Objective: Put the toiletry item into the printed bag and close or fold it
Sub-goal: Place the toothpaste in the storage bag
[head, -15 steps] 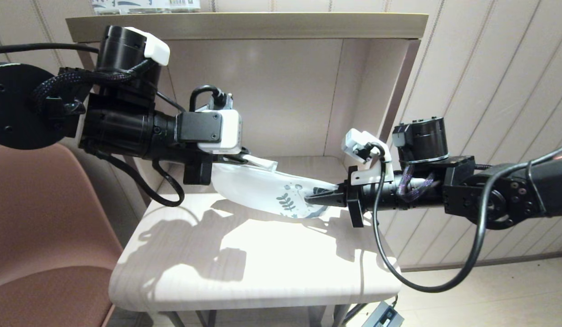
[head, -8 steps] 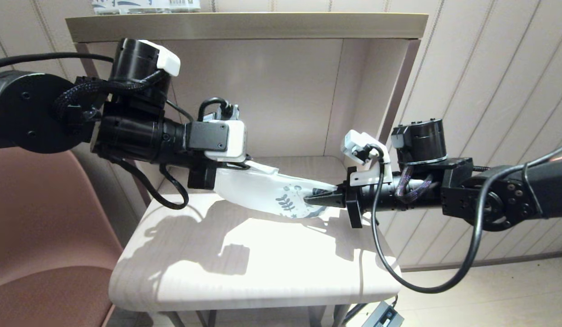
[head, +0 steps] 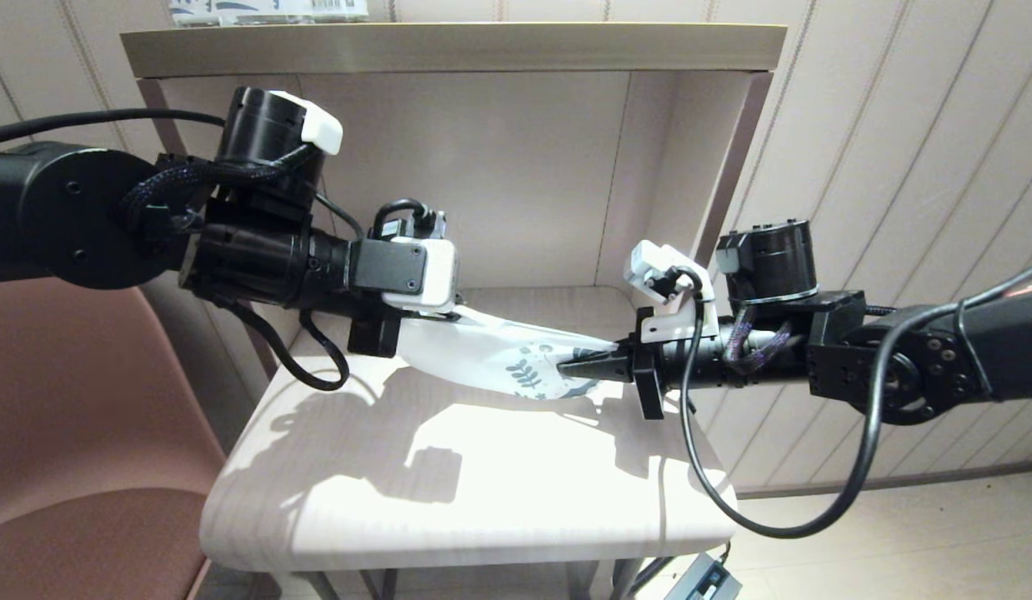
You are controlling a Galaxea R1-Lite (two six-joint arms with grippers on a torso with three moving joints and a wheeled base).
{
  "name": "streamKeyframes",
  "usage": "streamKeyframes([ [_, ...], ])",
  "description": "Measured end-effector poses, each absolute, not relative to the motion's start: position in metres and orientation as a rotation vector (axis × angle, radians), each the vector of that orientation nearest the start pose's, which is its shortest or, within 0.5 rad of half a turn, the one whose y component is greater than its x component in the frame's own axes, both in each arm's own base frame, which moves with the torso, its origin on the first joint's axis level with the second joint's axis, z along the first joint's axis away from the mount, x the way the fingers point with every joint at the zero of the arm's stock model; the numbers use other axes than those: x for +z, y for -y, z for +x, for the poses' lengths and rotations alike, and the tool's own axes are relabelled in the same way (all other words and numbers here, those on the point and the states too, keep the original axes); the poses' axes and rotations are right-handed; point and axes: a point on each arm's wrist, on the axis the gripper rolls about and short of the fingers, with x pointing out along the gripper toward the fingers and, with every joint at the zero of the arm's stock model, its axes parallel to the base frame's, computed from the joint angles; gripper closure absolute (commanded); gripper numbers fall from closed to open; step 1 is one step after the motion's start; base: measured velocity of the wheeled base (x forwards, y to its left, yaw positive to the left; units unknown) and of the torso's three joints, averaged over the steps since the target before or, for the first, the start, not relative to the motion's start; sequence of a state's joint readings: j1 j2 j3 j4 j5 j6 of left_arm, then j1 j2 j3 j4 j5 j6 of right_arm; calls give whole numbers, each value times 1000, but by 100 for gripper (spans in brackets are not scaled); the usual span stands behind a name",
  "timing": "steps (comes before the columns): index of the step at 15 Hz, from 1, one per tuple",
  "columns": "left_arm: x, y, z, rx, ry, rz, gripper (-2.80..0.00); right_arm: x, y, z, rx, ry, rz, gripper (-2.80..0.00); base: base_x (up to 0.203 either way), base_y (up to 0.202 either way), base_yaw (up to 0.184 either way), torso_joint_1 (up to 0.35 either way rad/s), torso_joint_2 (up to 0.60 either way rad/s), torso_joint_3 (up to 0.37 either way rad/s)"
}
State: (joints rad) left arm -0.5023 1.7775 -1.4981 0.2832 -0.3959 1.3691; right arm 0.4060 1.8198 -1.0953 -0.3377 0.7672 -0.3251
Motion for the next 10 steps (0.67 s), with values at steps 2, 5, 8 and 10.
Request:
streamKeyframes([
  [2,262,174,289,-1114,99,1301,0,195,-150,310,1210,-210,-210,0,0,0,0,0,0,0],
  [5,256,180,292,-1093,72,1353,0,196,-151,310,1212,-209,-210,0,0,0,0,0,0,0],
  [8,253,184,292,-1095,64,1368,0,195,-151,310,1212,-212,-209,0,0,0,0,0,0,0],
  [10,254,185,292,-1069,43,1384,0,194,-151,310,1213,-213,-208,0,0,0,0,0,0,0],
])
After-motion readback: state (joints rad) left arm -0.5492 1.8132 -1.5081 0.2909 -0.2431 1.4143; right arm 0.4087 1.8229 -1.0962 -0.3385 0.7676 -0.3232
